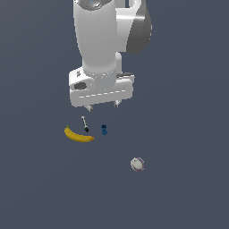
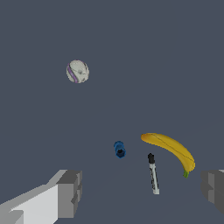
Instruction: Pick up a designated object from a clutter of objects.
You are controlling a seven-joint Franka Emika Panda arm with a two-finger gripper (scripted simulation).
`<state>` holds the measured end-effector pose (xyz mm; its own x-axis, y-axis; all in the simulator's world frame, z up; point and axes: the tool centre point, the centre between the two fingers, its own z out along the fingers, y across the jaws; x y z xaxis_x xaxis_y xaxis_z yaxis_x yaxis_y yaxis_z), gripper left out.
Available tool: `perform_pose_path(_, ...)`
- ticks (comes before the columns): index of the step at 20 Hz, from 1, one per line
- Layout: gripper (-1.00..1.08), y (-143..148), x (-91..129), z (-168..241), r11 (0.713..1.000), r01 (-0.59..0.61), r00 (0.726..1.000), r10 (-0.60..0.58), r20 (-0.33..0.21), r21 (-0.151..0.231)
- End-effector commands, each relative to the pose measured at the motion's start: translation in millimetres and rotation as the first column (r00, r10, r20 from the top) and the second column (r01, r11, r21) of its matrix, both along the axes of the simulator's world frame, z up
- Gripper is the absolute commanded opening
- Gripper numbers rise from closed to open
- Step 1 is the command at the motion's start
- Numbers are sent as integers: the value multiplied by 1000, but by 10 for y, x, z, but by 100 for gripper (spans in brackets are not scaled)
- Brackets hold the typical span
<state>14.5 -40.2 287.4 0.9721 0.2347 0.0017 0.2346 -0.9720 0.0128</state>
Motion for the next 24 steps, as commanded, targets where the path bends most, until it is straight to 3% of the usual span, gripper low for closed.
perform_pose_path(1, 100, -91, 23, -114, 999, -45, 999, 45, -1, 3)
perform_pose_path(12, 100, -497, 75, -618, 971, -241, 971, 241, -1, 12)
perform_pose_path(24, 100, -947, 36, -1173, 897, -441, 897, 441, 1, 16)
